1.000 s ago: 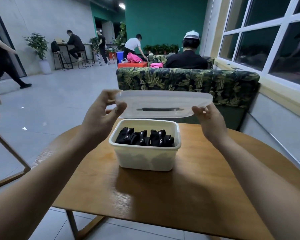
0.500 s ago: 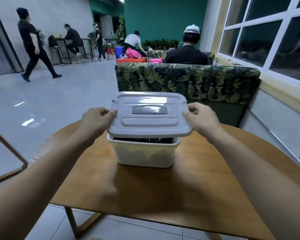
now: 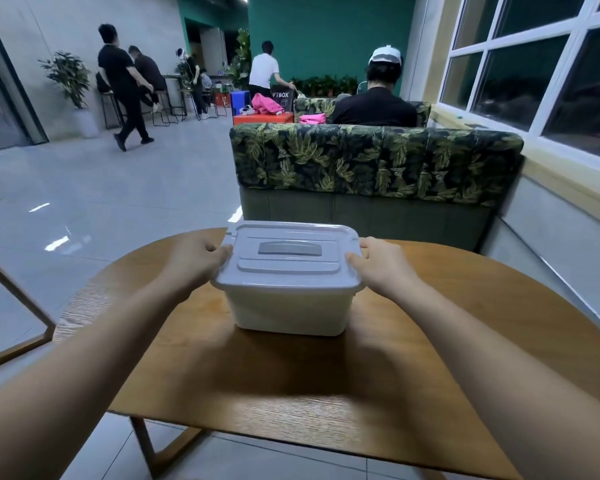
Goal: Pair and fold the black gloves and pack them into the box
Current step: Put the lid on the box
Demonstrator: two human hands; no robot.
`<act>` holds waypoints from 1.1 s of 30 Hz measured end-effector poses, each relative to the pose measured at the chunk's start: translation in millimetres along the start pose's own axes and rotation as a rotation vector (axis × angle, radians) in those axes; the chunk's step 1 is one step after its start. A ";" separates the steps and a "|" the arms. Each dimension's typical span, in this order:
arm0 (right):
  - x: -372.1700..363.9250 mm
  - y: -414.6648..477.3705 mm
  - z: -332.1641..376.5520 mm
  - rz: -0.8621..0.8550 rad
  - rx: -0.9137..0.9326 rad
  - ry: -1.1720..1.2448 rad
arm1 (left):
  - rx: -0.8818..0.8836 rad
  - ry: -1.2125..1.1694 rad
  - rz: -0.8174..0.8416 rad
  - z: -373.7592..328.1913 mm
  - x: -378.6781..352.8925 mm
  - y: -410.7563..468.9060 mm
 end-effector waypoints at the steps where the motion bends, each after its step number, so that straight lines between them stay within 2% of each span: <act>1: -1.8 0.6 -1.1 0.010 -0.002 0.002 | 0.004 0.011 0.002 0.1 -1.7 0.5; 7: -9.2 2.3 -3.2 0.024 -0.034 -0.013 | 0.047 0.042 0.002 -1.5 -7.3 3.2; 16: -15.7 9.6 -8.8 0.035 -0.043 -0.040 | 0.114 -0.062 0.066 5.5 -19.2 9.4; 19: -17.6 8.7 -11.1 0.043 -0.045 -0.017 | 0.104 0.012 0.062 5.2 -20.2 11.7; 22: -15.4 7.4 -13.1 0.055 -0.039 0.005 | 0.022 0.223 0.044 -8.1 -16.7 13.6; 25: -11.8 8.1 -15.3 0.086 -0.020 -0.041 | -0.162 0.397 -0.005 -31.0 -16.0 16.3; 30: -8.4 27.1 1.9 0.074 0.114 -0.211 | -0.416 0.473 0.185 -66.6 -49.5 13.0; 33: -17.8 40.9 22.4 0.088 0.216 -0.305 | -0.428 0.557 0.284 -73.9 -73.1 19.4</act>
Point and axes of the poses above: each hand's wrist, its own y-axis towards the middle knuckle, its own x-axis out of the back of the hand, z = x × y, the point moved 7 cm from there along y, towards the middle knuckle, and after that the axes turned 1 degree about -x, right-handed, at the moved point
